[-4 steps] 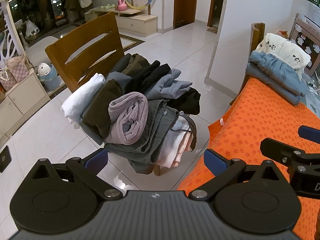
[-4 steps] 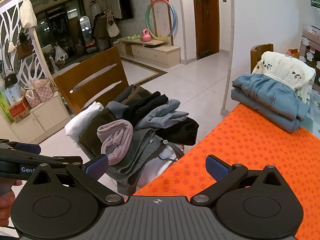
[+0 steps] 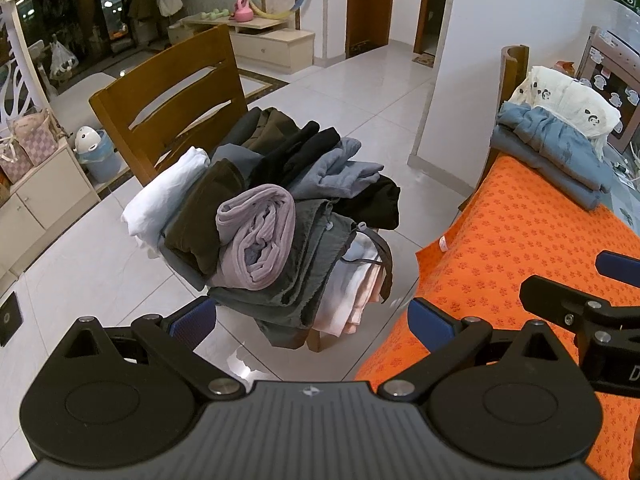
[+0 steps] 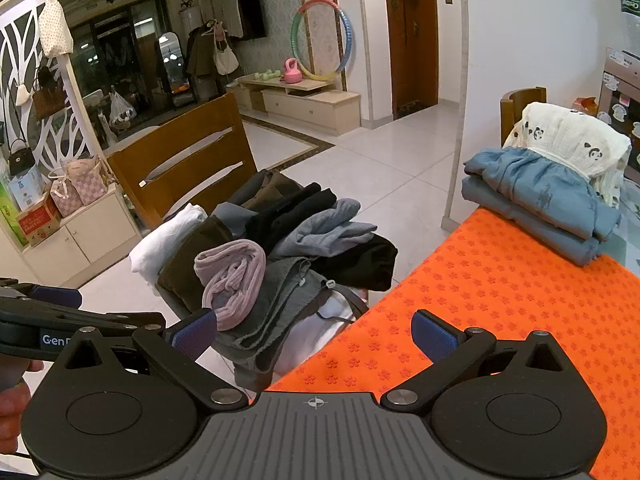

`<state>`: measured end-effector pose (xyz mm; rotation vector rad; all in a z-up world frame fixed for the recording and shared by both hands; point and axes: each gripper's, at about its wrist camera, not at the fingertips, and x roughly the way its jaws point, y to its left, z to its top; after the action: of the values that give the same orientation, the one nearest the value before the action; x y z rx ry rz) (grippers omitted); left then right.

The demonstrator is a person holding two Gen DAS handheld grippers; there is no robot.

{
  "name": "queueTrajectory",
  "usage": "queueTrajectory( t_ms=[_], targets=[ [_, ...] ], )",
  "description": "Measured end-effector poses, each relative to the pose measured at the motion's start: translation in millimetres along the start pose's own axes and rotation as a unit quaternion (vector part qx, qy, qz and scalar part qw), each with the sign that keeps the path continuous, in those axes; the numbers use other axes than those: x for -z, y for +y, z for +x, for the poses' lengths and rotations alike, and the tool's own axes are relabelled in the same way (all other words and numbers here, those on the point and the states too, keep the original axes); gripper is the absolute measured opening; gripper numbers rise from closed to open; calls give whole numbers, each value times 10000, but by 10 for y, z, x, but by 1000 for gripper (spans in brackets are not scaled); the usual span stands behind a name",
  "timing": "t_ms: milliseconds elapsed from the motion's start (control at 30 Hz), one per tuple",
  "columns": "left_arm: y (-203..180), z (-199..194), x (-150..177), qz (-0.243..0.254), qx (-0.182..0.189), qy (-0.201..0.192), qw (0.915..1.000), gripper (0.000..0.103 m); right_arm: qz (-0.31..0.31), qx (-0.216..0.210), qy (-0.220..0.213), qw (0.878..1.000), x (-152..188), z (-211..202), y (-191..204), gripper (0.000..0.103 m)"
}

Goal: Fold clothes
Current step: 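Move both tools toward the clothes pile on the wooden chair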

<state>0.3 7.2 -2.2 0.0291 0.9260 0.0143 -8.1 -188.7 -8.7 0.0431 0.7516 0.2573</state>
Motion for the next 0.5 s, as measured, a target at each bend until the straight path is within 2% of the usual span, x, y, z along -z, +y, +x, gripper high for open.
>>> queueTrajectory(
  t_ms=[500],
  targets=[
    [-48, 9, -3, -12, -4, 2, 10000, 103, 23, 22, -2, 10000, 1, -21, -33, 103]
  ],
)
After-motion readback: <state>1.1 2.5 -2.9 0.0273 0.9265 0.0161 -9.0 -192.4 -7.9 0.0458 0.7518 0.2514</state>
